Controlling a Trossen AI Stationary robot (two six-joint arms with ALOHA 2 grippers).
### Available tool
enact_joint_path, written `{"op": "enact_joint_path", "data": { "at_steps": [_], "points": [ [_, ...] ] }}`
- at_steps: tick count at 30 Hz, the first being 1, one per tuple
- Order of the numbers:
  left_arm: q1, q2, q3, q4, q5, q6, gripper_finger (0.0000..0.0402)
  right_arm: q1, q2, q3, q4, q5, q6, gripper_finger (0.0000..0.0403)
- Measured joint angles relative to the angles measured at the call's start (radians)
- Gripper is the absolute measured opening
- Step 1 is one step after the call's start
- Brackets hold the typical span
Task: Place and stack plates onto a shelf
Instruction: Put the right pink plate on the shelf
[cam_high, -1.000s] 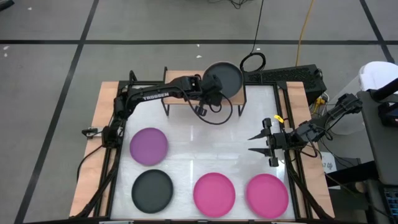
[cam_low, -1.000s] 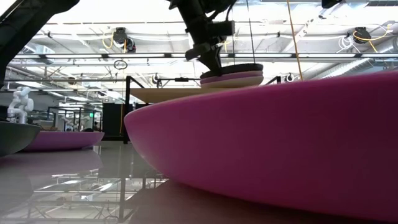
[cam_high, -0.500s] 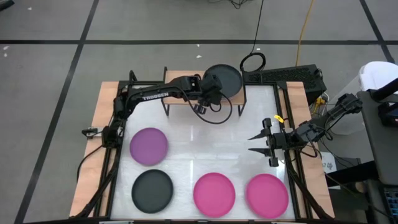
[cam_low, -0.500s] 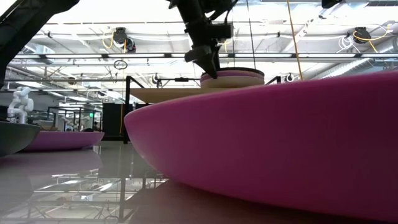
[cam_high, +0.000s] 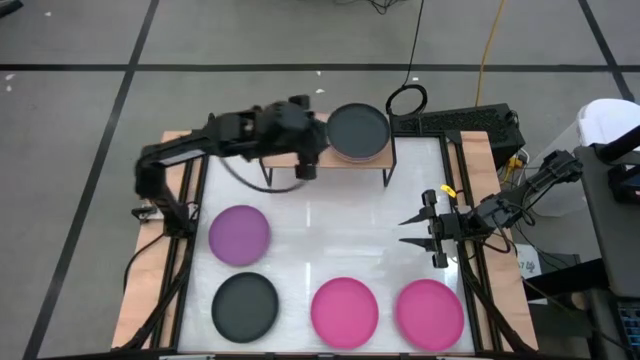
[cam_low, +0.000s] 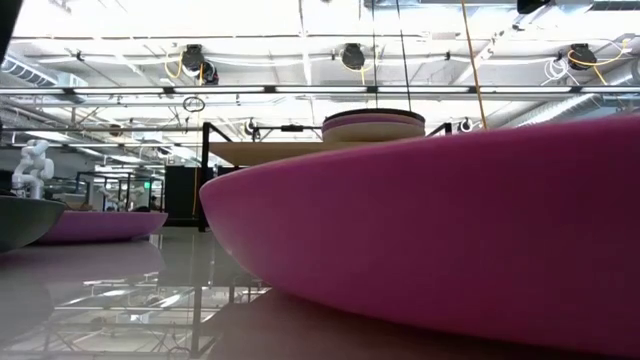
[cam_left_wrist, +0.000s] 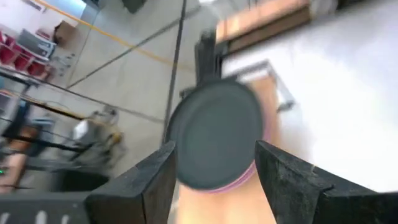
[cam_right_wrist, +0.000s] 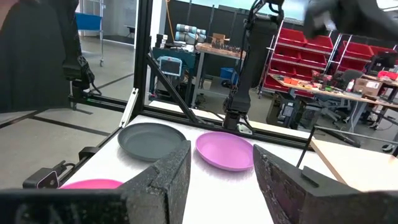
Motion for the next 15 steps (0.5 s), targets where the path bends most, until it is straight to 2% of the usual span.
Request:
{"op": "enact_joint_path", "data": {
  "at_steps": [5,15],
  "points": [
    [-0.059,-0.100,-0.014,0.012,0.083,-0.076,0.0199,0.000,0.000,0.000,0.000,0.000,0.000,0.0155],
    [-0.248,-0.143,-0.018,0.038,0.090,-0.124,0.0145,0.000,0.000,0.000,0.000,0.000,0.000,0.0155]
  ]
}}
